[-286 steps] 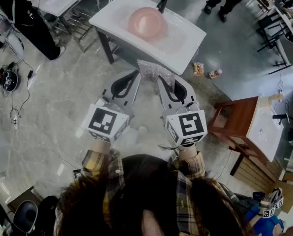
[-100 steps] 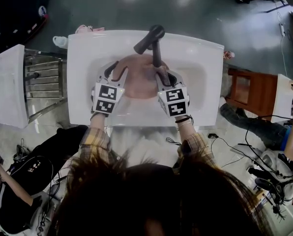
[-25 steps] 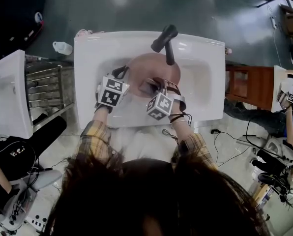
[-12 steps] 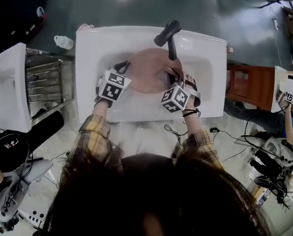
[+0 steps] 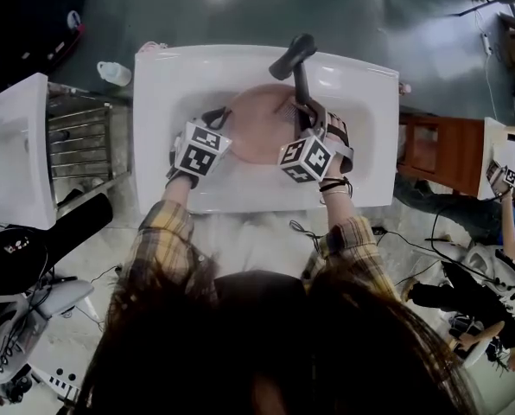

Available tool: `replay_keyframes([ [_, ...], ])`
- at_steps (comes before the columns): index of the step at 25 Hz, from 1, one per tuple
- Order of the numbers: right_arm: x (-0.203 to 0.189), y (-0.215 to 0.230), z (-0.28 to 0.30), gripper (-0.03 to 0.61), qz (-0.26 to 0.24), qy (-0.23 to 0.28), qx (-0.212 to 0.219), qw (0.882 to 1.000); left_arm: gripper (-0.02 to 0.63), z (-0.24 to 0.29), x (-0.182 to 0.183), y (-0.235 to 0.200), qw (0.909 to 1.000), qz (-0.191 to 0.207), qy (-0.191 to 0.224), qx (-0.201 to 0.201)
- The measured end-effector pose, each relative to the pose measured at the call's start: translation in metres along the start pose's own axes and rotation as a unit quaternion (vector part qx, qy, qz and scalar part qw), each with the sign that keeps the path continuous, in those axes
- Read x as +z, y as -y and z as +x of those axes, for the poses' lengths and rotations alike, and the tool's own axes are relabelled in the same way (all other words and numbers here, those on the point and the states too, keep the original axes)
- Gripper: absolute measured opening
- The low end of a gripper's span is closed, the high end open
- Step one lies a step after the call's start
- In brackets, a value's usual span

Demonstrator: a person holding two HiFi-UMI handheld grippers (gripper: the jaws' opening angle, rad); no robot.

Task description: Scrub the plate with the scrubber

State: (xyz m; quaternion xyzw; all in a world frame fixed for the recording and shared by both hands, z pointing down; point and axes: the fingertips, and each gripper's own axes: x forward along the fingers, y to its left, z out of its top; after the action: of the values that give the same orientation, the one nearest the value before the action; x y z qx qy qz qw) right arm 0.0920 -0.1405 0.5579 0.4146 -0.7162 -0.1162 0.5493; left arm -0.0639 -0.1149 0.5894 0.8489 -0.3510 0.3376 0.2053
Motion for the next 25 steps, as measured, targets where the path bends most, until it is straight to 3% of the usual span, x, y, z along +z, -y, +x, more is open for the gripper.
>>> replay_keyframes([
  [10, 0.049, 0.0, 0.006, 0.084, 0.015, 0.039, -0.009, 0.999, 0.028, -0.001, 0.0, 0.004, 1.0, -0.004, 0.0, -0.001],
  [18, 0.076, -0.029, 0.007, 0.08, -0.025, 0.063, 0.012, 0.998, 0.028, 0.001, -0.004, 0.004, 0.9999, -0.009, -0.003, -0.003],
  [25, 0.082, -0.061, 0.004, 0.078, -0.043, 0.064, 0.054, 0.996, 0.028, 0.002, -0.005, 0.005, 0.9999, -0.009, -0.006, -0.007],
])
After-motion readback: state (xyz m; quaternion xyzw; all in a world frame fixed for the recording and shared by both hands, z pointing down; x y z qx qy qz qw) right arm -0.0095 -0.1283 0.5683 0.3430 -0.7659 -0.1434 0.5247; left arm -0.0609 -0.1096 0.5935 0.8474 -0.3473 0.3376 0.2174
